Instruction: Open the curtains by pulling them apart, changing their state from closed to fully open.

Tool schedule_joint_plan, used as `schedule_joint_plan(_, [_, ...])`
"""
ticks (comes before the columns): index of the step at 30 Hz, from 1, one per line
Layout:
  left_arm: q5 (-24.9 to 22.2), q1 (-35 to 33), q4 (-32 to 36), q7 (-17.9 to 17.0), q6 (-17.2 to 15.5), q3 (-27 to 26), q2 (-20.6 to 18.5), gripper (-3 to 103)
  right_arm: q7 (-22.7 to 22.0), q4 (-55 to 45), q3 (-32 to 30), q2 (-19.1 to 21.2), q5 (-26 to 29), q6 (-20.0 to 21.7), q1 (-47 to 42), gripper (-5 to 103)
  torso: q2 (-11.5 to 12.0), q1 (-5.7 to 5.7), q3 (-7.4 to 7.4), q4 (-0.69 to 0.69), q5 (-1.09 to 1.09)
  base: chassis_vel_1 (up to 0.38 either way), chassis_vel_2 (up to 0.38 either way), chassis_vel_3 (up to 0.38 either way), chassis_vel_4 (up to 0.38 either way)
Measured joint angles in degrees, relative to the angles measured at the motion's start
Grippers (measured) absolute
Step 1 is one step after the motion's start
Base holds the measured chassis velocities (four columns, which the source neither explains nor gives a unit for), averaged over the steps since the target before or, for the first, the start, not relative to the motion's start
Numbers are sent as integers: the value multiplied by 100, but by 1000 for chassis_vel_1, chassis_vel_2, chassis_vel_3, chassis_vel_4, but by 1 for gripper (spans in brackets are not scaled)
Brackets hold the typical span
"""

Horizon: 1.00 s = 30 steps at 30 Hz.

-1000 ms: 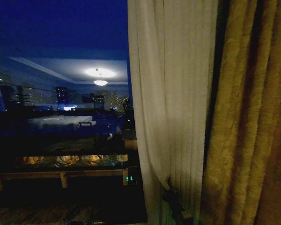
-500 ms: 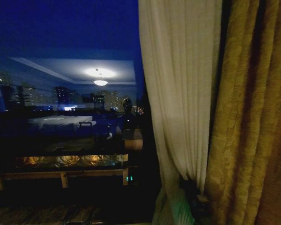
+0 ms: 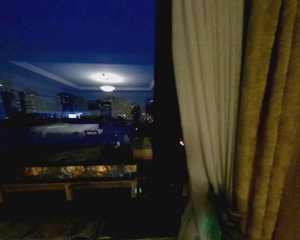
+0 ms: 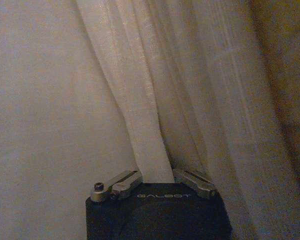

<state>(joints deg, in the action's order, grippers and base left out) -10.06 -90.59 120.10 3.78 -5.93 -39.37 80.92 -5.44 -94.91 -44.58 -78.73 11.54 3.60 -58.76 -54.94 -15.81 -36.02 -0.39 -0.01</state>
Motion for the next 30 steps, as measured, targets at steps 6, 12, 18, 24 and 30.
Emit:
schedule_joint_plan(6, [14, -76, 36, 0, 23, -18, 36, 100, -166, 88, -17, 0, -23, -73, 13, 1, 0, 0, 0, 0, 0, 0, 0, 0, 0])
schedule_joint_plan(12, [24, -161, 96, 0, 80, -21, 89, 100, -360, -66, 89, 0, -167, -96, -81, 1, 0, 0, 0, 0, 0, 0, 0, 0, 0])
schedule_joint_plan(18, [40, -159, 147, -2, 83, -8, 152, 100, 229, -1014, 460, 1, -206, -217, -732, 19, 0, 1, 0, 3, -1, 0, 0, 0, 0])
schedule_joint_plan(24, [36, -158, 152, -1, 82, -12, 177, 100, 948, -1901, 599, 1, -126, 64, -1620, 36, 0, 0, 0, 0, -1, 0, 0, 0, 0])
schedule_joint_plan(30, [-45, -147, 147, -2, 66, -23, 176, 100, 1120, -2817, 683, 2, -9, 155, -2676, 58, 0, 1, 1, 0, -2, 0, 0, 0, 0])
